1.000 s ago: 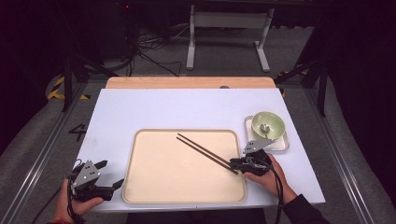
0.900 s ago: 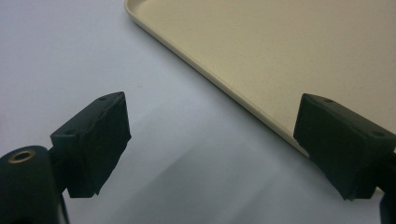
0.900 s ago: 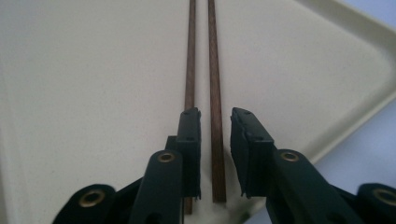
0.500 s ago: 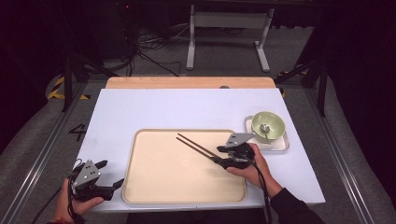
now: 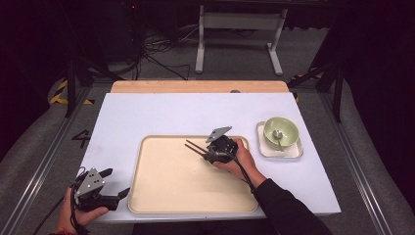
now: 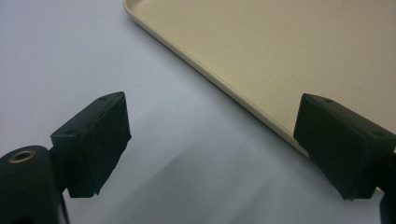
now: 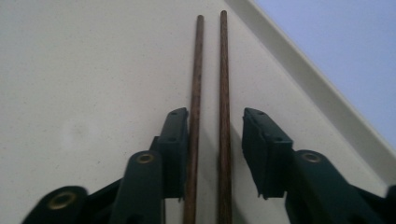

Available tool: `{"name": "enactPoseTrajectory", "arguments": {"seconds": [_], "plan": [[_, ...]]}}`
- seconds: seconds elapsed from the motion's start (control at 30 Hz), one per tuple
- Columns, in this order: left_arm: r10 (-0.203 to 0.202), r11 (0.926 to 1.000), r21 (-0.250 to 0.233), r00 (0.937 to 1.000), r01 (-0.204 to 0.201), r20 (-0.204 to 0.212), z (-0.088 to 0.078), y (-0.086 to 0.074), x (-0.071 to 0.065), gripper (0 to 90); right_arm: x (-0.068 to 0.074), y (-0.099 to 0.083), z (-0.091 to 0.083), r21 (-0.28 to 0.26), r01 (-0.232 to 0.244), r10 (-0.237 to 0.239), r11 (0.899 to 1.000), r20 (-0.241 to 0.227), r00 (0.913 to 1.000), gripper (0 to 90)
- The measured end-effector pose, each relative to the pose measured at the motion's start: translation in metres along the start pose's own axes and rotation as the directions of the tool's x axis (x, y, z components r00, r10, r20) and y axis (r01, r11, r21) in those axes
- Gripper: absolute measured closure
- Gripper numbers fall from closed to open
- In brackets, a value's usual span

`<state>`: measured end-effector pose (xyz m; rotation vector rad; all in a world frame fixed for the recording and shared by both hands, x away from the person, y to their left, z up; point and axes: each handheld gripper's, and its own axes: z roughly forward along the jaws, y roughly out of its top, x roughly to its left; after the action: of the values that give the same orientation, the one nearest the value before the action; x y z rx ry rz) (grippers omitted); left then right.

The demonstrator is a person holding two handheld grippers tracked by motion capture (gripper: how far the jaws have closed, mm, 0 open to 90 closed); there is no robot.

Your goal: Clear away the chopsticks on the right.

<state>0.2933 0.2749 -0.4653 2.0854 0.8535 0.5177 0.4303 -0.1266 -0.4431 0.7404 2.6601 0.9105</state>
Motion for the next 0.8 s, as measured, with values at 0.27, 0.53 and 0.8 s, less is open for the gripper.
{"name": "enactPoseTrajectory", "arguments": {"seconds": [0.27, 0.53, 0.8], "plan": [[0.0, 1.0, -0.003, 1.0, 0.0, 0.004, 0.0, 0.0, 0.0, 11.7, -0.008, -0.016, -0.01, -0.019, -0.101, 0.101, 0.995, -0.01, 0.9948, 79.8], [-0.002, 1.0, -0.008, 1.0, 0.002, -0.005, -0.001, 0.0, 0.0, 11.8, -0.004, -0.038, -0.027, -0.038, -0.146, 0.147, 0.989, 0.038, 0.9884, 77.8], [-0.002, 1.0, -0.005, 1.0, 0.002, -0.007, -0.001, 0.0, -0.001, 11.8, -0.005, -0.062, -0.048, -0.048, -0.205, 0.208, 0.978, 0.077, 0.975, 75.3]]}}
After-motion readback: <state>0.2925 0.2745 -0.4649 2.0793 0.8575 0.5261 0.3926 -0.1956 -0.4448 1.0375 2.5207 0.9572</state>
